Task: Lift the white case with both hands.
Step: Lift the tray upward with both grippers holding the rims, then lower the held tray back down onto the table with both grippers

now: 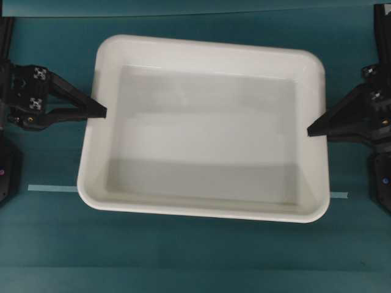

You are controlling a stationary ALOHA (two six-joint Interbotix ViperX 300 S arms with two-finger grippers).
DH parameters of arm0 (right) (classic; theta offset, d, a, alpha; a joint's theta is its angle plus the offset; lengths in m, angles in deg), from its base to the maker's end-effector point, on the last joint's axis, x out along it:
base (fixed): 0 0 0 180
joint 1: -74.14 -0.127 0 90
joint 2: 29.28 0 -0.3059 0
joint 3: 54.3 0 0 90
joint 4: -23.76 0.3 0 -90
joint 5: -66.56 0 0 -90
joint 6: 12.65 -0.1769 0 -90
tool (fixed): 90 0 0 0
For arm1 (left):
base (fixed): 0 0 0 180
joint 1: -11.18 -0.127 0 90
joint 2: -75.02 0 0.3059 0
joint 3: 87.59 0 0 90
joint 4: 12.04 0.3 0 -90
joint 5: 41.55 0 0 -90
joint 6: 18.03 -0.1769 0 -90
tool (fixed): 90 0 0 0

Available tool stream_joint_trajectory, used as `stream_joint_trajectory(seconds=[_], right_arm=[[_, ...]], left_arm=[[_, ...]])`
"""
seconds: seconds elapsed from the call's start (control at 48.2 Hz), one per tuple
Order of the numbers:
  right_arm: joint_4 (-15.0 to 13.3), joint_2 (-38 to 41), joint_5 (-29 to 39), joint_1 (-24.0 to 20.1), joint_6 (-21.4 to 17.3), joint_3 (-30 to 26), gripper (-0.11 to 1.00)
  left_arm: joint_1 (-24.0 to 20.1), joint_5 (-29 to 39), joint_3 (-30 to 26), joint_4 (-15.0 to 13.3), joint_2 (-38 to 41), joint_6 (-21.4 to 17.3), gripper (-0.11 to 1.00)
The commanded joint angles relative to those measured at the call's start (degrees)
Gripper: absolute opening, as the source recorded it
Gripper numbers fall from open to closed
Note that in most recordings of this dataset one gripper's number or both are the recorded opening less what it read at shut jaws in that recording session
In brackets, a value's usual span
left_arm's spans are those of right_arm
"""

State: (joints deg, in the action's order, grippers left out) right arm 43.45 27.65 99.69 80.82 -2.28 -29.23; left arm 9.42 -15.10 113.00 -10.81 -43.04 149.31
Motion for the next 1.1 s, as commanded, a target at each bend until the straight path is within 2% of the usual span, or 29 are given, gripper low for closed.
stream_joint_trajectory(seconds=[0.0,0.166,0.684,0.829,1.078], right_arm=[[0.26,1.76,-0.09,1.23,-0.7,-4.13,0.11],[0.26,1.67,1.49,2.02,-0.7,-5.36,0.11],[0.26,1.93,1.93,2.11,-0.44,-3.96,0.11],[0.0,3.08,1.14,1.67,0.62,-2.02,0.11],[0.09,5.1,-5.27,0.53,3.78,5.63,0.11]], left_arm=[[0.88,-0.62,-2.99,-0.18,1.67,0.35,0.09],[0.88,0.0,-3.16,-0.18,1.49,1.05,0.09],[0.62,0.35,-2.37,-0.09,1.76,0.97,0.09],[0.62,0.18,0.53,0.0,2.11,1.14,0.09],[-0.09,-4.13,7.03,0.35,3.87,1.05,0.09]])
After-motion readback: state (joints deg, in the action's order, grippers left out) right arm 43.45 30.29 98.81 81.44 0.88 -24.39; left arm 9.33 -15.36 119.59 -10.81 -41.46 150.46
